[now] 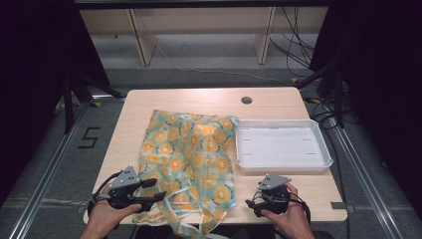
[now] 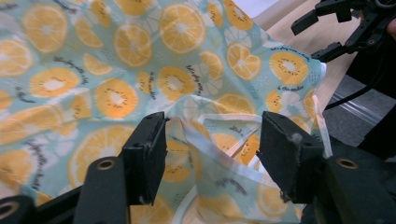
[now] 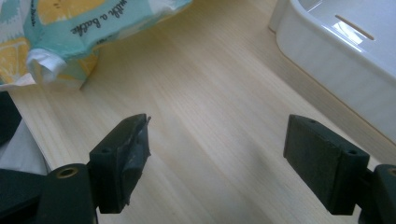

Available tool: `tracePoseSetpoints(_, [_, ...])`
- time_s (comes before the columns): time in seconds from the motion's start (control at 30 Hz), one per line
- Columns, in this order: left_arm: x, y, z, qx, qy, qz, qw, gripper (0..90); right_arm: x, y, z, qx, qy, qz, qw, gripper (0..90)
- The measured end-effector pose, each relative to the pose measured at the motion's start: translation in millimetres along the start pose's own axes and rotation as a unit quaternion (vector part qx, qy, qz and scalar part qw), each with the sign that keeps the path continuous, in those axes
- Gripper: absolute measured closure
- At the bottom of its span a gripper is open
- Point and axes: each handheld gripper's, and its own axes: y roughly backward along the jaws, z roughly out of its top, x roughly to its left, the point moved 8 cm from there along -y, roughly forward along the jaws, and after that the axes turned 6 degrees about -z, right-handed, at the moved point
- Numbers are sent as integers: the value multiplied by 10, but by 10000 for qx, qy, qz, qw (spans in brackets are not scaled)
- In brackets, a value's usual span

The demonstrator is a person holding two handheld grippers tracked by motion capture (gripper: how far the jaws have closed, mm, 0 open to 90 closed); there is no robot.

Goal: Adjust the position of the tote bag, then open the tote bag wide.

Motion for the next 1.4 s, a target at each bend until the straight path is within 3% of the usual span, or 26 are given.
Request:
tracePoseSetpoints(0.03, [5,17,12,-67,-70,22,10000,393,-2,-5,-3,-8,12,4,10000,234])
tracePoseSetpoints(0.07, [27,59,11,22,-234,117,9997,387,-3,-8,-6,-21,27,8,10000,234])
tracePoseSetpoints(0.13, [41,102,15,30,-162,169,9997,364,0,-30,-6,-101,-22,-18,9999,234])
tracePoseSetpoints(0.17, [57,123,13,60,-183,198,9996,361,0,-20,-19,-1,-21,32,10000,234])
tracePoseSetpoints(0.2, [57,123,13,60,-183,198,9996,360,-5,-41,-11,-113,-26,-4,9999,234])
tracePoseSetpoints(0.27, [95,131,10,104,-164,183,9996,342,-15,-23,-32,38,-40,67,10000,234])
tracePoseSetpoints(0.33, [110,113,25,63,-222,121,9997,336,-18,-46,-20,-94,-93,8,9999,234])
tracePoseSetpoints(0.4, [128,125,5,306,-347,48,9989,312,-33,-38,-25,-82,-90,14,9999,234])
tracePoseSetpoints(0.47, [122,126,-16,394,-320,28,9987,295,-34,-38,-30,-68,-89,21,9999,234])
tracePoseSetpoints(0.5, [101,101,-19,347,-212,-11,9992,276,-34,-39,-31,-68,-87,8,9999,234])
tracePoseSetpoints(0.53, [119,118,-56,555,-457,-39,9974,263,-30,-21,-45,47,-23,69,10000,234])
tracePoseSetpoints(0.57, [111,108,-68,532,-354,-35,9979,261,-24,-24,-43,38,-45,79,10000,234])
tracePoseSetpoints(0.67, [128,99,-84,589,-436,-55,9973,234,-24,-23,-40,27,-31,59,10000,234])
tracePoseSetpoints(0.87, [140,59,-135,671,-402,-10,9969,230,-37,-41,-35,-44,-90,-2,9999,234])
tracePoseSetpoints(1.0, [153,68,-144,768,-595,42,9953,230,-38,-45,-31,-43,-103,2,9999,234])
tracePoseSetpoints(1.03, [139,61,-161,757,-474,89,9960,230,-36,-43,-31,-42,-128,-1,9999,234])
tracePoseSetpoints(1.1, [136,58,-167,753,-479,83,9960,230,-39,-42,-27,-63,-99,-10,9999,234])
tracePoseSetpoints(1.13, [138,50,-193,839,-582,102,9947,230,-36,-39,-24,-55,-69,-15,10000,234])
tracePoseSetpoints(1.27, [142,14,-234,931,-683,145,9932,233,-15,-23,14,-116,-79,-9,9999,234])
tracePoseSetpoints(1.3, [138,-2,-234,901,-731,143,9931,236,-20,2,14,-76,11,11,10000,234])
tracePoseSetpoints(1.37, [135,-3,-247,965,-747,122,9925,242,-1,-15,20,-161,-73,5,9998,234])
tracePoseSetpoints(1.4, [154,-22,-250,964,-785,234,9920,246,-2,-12,13,-138,-53,12,9999,234])
